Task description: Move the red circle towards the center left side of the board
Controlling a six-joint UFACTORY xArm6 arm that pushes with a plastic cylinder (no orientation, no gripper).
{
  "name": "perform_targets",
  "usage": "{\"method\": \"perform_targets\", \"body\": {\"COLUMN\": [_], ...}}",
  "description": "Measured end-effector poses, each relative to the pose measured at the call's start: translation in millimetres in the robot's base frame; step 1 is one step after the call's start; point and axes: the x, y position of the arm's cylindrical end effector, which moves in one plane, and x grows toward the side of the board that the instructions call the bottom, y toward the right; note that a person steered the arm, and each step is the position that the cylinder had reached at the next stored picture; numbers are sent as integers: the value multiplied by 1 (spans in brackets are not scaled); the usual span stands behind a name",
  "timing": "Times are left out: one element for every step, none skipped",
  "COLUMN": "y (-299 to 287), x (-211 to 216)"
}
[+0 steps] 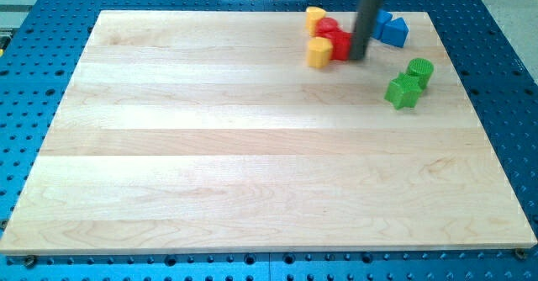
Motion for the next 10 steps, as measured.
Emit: {"method": "perform_targets", "body": {"y": [48, 47, 33, -4, -71, -154, -213, -310, -287, -276], "x": [-6, -50, -70, -69, -40, -33, -45, 28, 14, -40]}}
